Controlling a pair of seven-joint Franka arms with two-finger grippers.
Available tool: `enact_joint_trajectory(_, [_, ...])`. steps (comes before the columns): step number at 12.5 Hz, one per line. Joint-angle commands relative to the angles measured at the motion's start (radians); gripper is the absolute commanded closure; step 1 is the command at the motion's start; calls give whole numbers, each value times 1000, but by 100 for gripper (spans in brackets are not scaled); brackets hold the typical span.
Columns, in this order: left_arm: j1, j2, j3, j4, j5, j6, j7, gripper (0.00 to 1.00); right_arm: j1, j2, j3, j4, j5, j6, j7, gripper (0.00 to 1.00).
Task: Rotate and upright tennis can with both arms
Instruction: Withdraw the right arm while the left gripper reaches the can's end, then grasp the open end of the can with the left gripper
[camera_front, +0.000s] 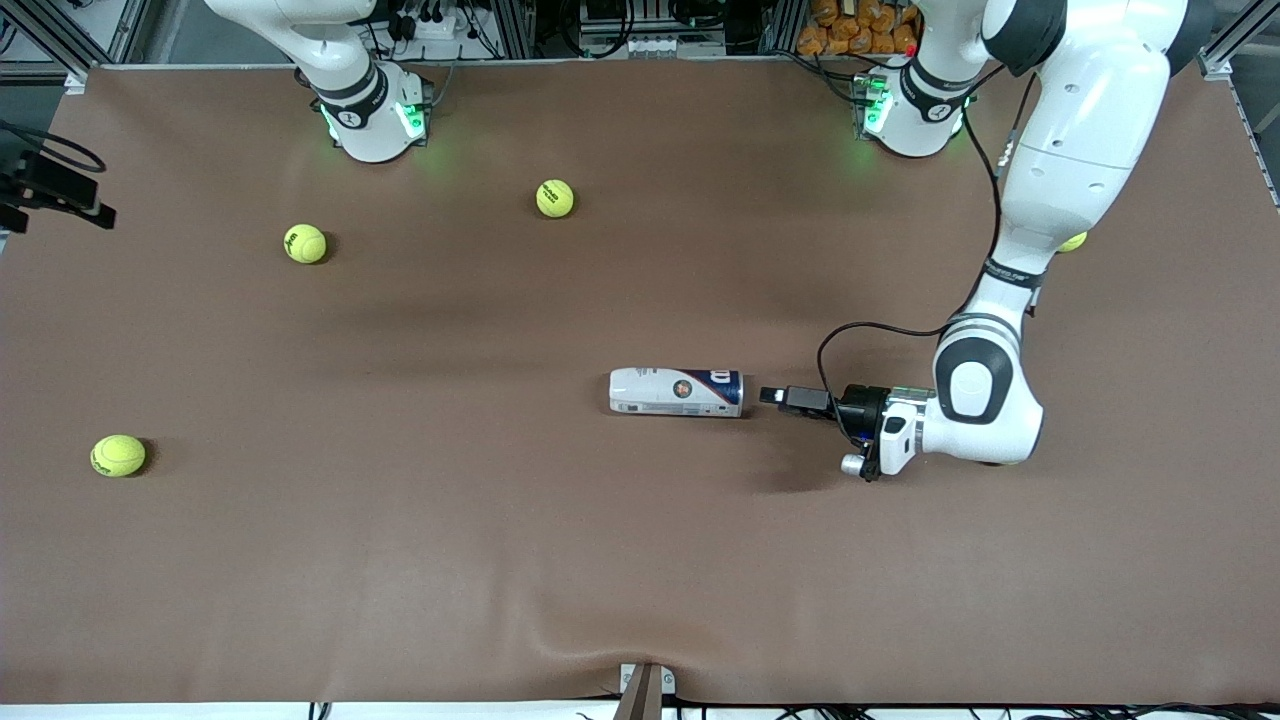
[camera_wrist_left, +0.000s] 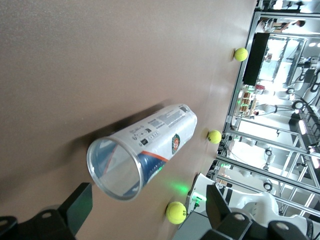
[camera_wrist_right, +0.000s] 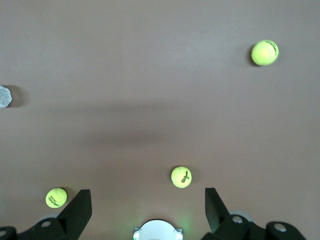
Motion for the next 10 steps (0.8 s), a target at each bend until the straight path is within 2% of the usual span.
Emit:
enact_joint_trajectory(1, [-22,5,-3,-13,-62,25,31,0,-15,-1,14,48,-11,-76,128,0])
enact_joint_trajectory(3, [-34,18,-3,-20,-135,30,67,0,-11,2,22,62,-25,-72,173,0])
enact_joint_trajectory(10, [-72,21,-3,-40,-159,73,77,0,-5,14,22,76,-8,-12,173,0])
